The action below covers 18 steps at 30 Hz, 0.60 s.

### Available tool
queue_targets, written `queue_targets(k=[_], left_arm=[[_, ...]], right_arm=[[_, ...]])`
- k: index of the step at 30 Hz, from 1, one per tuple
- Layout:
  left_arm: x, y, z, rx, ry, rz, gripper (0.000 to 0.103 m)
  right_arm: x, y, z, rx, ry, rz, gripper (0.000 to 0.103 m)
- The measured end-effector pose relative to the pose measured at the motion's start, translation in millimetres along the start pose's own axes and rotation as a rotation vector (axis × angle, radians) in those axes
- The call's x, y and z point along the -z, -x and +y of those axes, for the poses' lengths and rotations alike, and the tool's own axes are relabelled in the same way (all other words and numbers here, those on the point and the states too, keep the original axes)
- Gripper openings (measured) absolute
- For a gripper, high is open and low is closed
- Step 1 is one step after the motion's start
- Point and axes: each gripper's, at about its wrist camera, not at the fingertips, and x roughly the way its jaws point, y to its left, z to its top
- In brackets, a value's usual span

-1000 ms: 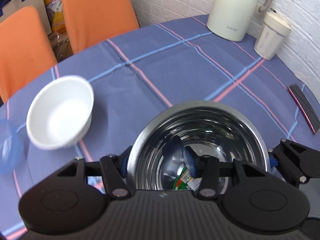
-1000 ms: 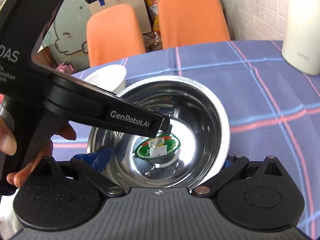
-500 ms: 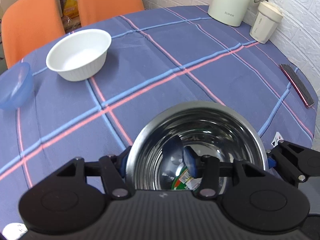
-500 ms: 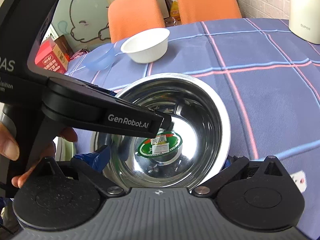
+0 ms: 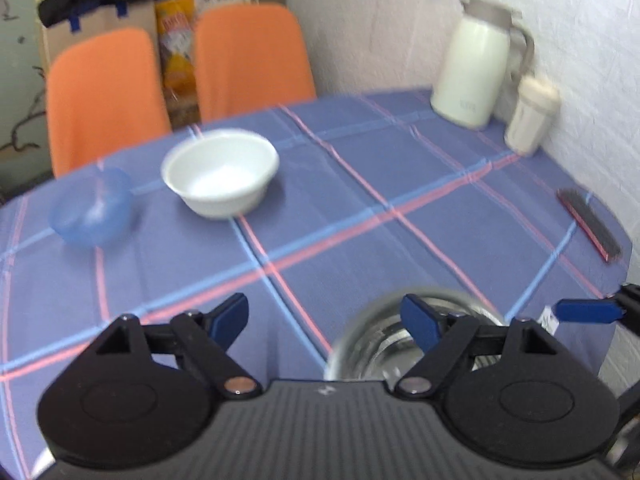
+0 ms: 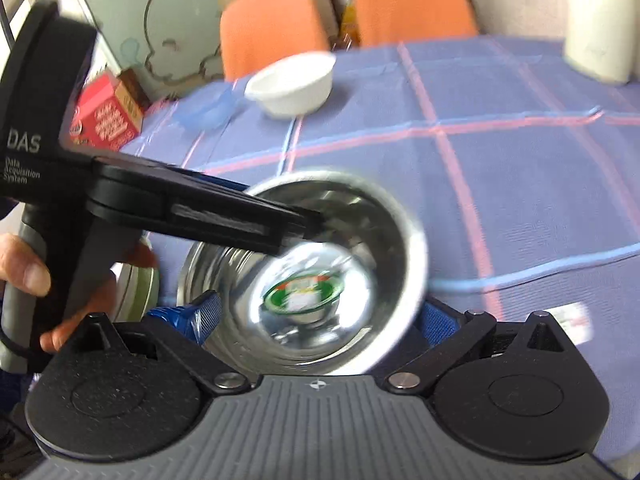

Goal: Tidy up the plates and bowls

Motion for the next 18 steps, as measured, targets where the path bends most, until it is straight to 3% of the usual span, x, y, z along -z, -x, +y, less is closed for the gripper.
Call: queue_targets(k=[3, 7, 12, 15, 18], left_arm=[[-11.4, 17.9, 19.9, -0.054, 0.016, -0.056, 0.094], [-28.0, 28.8, 46.1, -0.129, 0.043, -0.082, 0.094], [-41.8, 34.5, 75.1, -0.179, 0.072, -0.101, 0.094], [-48.9, 29.7, 87.9, -0.180, 0.082, -0.101, 0.094], [-59.8, 19.5, 94.8, -0.178, 0.073, -0.099, 0.094]], right_arm=[[-4.6, 31.0, -9.6, 0.057, 0.003, -0.112, 0.090], [-22.4, 63.1, -16.1, 0.094, 0.023, -0.265, 0.090], [-72.0, 82.1, -3.8, 0.135, 0.196, -0.412, 0.090], [-101.4, 64.6, 0.4, 0.130, 0.313, -0.426, 0.090], [-119.3, 33.3, -1.6, 0.129, 0.384, -0.340, 0.090]])
